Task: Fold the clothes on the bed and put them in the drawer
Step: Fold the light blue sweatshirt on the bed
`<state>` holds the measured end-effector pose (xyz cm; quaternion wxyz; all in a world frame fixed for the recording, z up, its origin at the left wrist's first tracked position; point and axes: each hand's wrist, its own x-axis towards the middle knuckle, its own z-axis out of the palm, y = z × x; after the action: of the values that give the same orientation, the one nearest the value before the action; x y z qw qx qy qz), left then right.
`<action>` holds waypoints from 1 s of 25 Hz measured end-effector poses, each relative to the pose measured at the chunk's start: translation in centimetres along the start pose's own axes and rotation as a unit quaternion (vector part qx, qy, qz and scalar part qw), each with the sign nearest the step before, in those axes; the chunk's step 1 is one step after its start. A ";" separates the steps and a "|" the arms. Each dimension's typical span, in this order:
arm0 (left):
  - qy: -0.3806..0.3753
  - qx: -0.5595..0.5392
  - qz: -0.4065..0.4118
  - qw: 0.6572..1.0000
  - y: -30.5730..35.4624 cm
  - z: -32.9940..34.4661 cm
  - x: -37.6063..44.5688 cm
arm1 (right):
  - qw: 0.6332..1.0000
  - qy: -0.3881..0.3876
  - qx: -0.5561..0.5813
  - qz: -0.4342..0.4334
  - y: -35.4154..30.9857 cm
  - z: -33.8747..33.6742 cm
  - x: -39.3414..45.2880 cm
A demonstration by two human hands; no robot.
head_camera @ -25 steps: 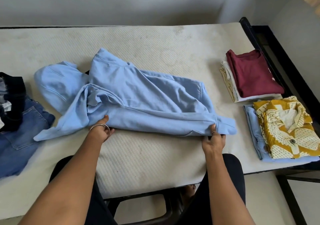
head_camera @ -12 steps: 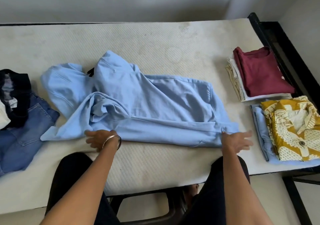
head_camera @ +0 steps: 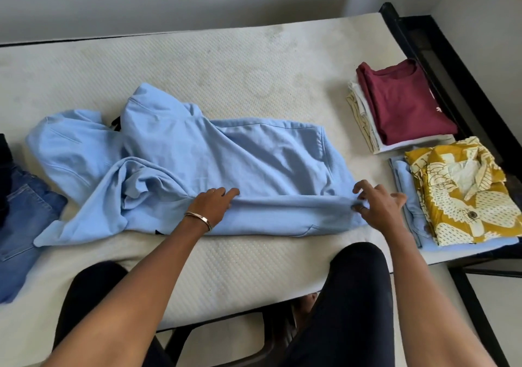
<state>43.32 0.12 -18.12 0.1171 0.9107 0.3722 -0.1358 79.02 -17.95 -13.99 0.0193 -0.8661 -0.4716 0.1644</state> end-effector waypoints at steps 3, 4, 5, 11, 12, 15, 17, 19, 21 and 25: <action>0.043 -0.101 -0.022 0.994 -1.5 -0.7 -0.4 | 0.991 -0.022 0.134 0.001 1.3 -2.3 1.2; 0.088 -0.102 -0.020 0.991 -1.6 -0.9 -0.8 | 0.986 -0.015 0.164 0.000 1.2 -2.9 2.0; 0.148 -0.090 -0.017 0.985 -1.7 -1.0 -1.1 | 0.986 0.002 0.165 0.007 0.6 -3.4 2.9; 0.226 0.046 -0.092 0.969 -1.3 -1.3 -0.2 | 0.979 0.151 0.070 0.117 -8.9 0.9 4.0; 0.234 0.062 -0.073 0.967 -0.8 -0.6 -0.4 | 0.979 0.156 0.075 0.108 -10.1 2.5 2.8; 0.194 0.013 0.030 0.981 1.0 3.0 -2.1 | 0.903 0.161 0.257 0.304 -10.9 5.6 -0.4; 0.082 0.002 0.007 0.997 2.0 5.0 -3.7 | 0.775 0.139 0.401 0.468 -9.9 5.8 -1.1; 0.026 0.009 -0.034 0.999 2.2 5.5 -4.3 | 0.687 0.137 0.526 0.482 -7.9 5.6 -0.5; 0.007 0.022 -0.047 0.999 2.4 4.4 -3.9 | 0.585 0.149 0.651 0.460 -5.9 4.8 0.6; -0.047 0.026 -0.050 0.997 2.8 2.6 -3.7 | 0.523 0.197 0.687 0.464 -3.4 3.6 0.9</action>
<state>42.41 -5.02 -18.98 0.1033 0.8864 0.4074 -0.1938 75.61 -15.75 -17.01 0.6218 -0.6911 0.2719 0.2485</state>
